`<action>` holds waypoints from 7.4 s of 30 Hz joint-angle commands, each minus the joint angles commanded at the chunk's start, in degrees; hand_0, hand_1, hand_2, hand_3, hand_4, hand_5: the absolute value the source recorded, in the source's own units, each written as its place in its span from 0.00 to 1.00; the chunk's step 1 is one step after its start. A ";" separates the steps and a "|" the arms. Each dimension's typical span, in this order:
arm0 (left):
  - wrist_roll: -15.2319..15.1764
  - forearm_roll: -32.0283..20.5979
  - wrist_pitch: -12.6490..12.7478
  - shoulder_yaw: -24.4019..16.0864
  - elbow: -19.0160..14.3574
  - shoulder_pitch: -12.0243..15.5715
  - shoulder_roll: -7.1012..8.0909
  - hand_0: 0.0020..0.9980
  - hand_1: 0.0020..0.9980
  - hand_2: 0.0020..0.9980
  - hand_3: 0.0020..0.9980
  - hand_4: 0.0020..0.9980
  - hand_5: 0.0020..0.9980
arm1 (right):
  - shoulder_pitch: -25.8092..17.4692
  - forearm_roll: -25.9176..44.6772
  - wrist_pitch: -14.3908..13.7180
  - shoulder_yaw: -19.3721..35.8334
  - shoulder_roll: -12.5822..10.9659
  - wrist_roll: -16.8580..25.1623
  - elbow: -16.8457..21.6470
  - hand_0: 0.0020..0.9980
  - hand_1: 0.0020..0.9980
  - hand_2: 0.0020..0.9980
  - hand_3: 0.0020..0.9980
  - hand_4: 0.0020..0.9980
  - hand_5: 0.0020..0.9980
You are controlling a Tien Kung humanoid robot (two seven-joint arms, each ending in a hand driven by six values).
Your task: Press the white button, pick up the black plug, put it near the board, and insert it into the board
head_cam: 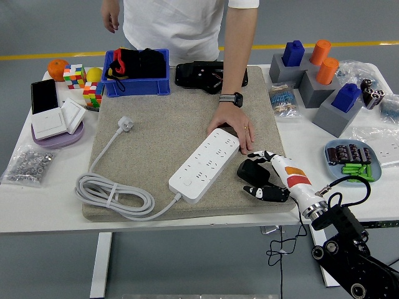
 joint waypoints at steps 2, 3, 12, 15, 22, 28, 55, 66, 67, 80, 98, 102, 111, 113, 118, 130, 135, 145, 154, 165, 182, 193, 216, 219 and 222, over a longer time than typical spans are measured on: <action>0.01 0.00 0.01 -0.04 0.00 -0.06 0.00 0.69 0.67 0.64 0.65 0.56 0.17 | 0.23 0.15 -0.13 -0.31 0.06 0.12 -0.12 0.69 0.63 0.58 0.64 0.86 0.15; 0.02 0.06 0.01 -0.07 0.00 -0.08 0.00 0.69 0.67 0.64 0.65 0.56 0.17 | 0.30 0.21 -0.19 -0.38 0.08 0.17 -0.18 0.69 0.63 0.58 0.64 0.86 0.15; 0.04 0.16 -0.04 -0.05 0.00 -0.12 0.00 0.69 0.67 0.64 0.65 0.56 0.17 | 0.82 1.38 -0.67 -0.94 0.16 0.82 -1.32 0.63 0.60 0.54 0.61 0.81 0.12; 0.07 0.26 -0.05 -0.14 0.00 -0.08 0.00 0.69 0.67 0.64 0.65 0.56 0.17 | 0.99 1.80 -1.16 -1.06 0.21 1.38 -1.65 0.54 0.51 0.47 0.58 0.72 0.09; 0.07 0.27 -0.06 -0.13 0.00 -0.09 0.01 0.69 0.67 0.64 0.65 0.56 0.17 | 1.39 2.73 -2.49 -1.15 0.36 2.62 -3.07 0.45 0.41 0.41 0.55 0.65 0.00; 0.05 0.10 -0.05 -0.02 0.00 -0.11 -0.05 0.69 0.67 0.64 0.65 0.56 0.17 | 1.57 3.65 -3.10 -1.14 0.20 3.49 -3.58 0.40 0.34 0.37 0.50 0.64 0.00; 0.15 0.24 -0.16 0.05 0.00 -0.06 0.16 0.69 0.67 0.64 0.65 0.56 0.17 | 10.64 11.66 -2.80 -5.80 4.47 4.43 -2.69 0.38 0.31 0.35 0.49 0.64 0.00; 0.24 0.63 -0.32 0.13 0.00 -0.04 0.33 0.69 0.67 0.64 0.64 0.56 0.17 | 13.84 13.84 -3.00 -9.50 6.71 5.77 -9.53 0.38 0.30 0.35 0.49 0.64 0.00; 0.25 0.68 -0.34 0.11 0.00 -0.03 0.34 0.69 0.67 0.64 0.64 0.56 0.17 | 14.07 13.93 -3.02 -9.53 6.92 5.88 -10.15 0.38 0.30 0.35 0.49 0.64 0.00; 0.26 1.15 -0.45 -0.02 0.00 0.09 0.51 0.69 0.67 0.64 0.65 0.56 0.17 | 16.16 14.42 -3.13 -9.43 8.07 6.69 -15.69 0.38 0.30 0.35 0.49 0.64 0.00; 0.22 1.27 -0.49 0.04 0.00 0.09 0.49 0.69 0.67 0.64 0.65 0.56 0.17 | 16.21 14.92 -2.98 -10.27 8.07 6.79 -17.89 0.38 0.30 0.35 0.49 0.64 0.00; 0.28 1.49 -0.50 -0.13 0.00 0.14 0.52 0.69 0.67 0.64 0.65 0.56 0.17 | 16.28 14.86 -3.01 -10.33 8.07 6.84 -18.10 0.38 0.30 0.35 0.49 0.64 0.00; 0.24 1.09 -0.53 0.30 0.00 -0.05 0.52 0.69 0.67 0.64 0.65 0.56 0.17 | 16.32 14.69 -3.12 -10.42 8.07 6.91 -18.74 0.38 0.30 0.35 0.49 0.64 0.00; 0.23 1.05 -0.54 0.38 0.00 -0.06 0.56 0.69 0.67 0.64 0.65 0.56 0.17 | 16.30 14.67 -3.12 -10.35 8.07 6.91 -18.83 0.38 0.30 0.35 0.49 0.64 0.00; 0.23 1.30 -0.55 0.22 0.00 -0.02 0.60 0.69 0.67 0.64 0.65 0.56 0.17 | 16.22 14.54 -3.22 -10.08 8.07 6.97 -19.09 0.38 0.30 0.34 0.49 0.64 0.00; 0.25 1.22 -0.53 0.20 0.00 0.16 0.47 0.69 0.67 0.64 0.65 0.56 0.17 | 15.99 14.38 -3.27 -9.90 8.02 6.87 -19.59 0.38 0.30 0.34 0.49 0.64 0.00; 0.22 1.07 -0.51 0.24 0.00 0.19 0.41 0.69 0.67 0.64 0.65 0.56 0.17 | 15.96 14.32 -3.32 -9.85 7.92 6.79 -19.70 0.38 0.30 0.34 0.49 0.65 0.00; 0.26 1.27 -0.53 0.12 0.00 0.10 0.42 0.69 0.67 0.64 0.65 0.56 0.17 | 16.08 14.36 -3.16 -9.80 7.87 6.83 -19.52 0.38 0.30 0.35 0.50 0.65 0.00; 0.27 1.27 -0.54 0.10 0.00 0.14 0.40 0.69 0.67 0.64 0.65 0.56 0.17 | 16.05 14.75 -2.22 -10.02 7.93 7.03 -18.88 0.56 0.51 0.53 0.60 0.83 0.00; 0.28 1.20 -0.54 0.13 0.00 0.10 0.31 0.69 0.67 0.64 0.65 0.56 0.17 | 16.06 14.48 -1.72 -9.75 7.86 6.63 -19.29 0.63 0.57 0.56 0.61 0.89 0.07; 0.26 1.12 -0.57 0.29 0.00 0.09 0.31 0.69 0.67 0.64 0.65 0.56 0.17 | 16.33 14.84 -2.43 -9.69 8.07 7.58 -19.20 0.54 0.47 0.49 0.59 0.83 0.03; 0.30 1.37 -0.58 0.12 0.00 0.14 0.34 0.69 0.67 0.64 0.65 0.56 0.17 | 17.09 14.87 -2.95 -9.93 8.07 8.03 -20.33 0.53 0.46 0.49 0.58 0.82 0.03; 0.32 1.57 -0.62 0.11 0.00 0.27 0.34 0.69 0.67 0.64 0.65 0.56 0.17 | 17.38 15.19 -2.84 -11.08 8.07 7.48 -20.23 0.54 0.47 0.49 0.59 0.79 0.00; 0.30 1.53 -0.62 0.13 0.00 0.25 0.34 0.69 0.67 0.64 0.65 0.56 0.17 | 17.46 15.14 -2.91 -11.04 8.07 7.38 -20.44 0.54 0.47 0.50 0.59 0.78 0.00; 0.32 1.50 -0.62 0.18 0.00 0.22 0.35 0.69 0.67 0.64 0.65 0.56 0.17 | 17.53 15.05 -2.98 -11.02 8.07 7.20 -20.41 0.54 0.47 0.50 0.59 0.78 0.00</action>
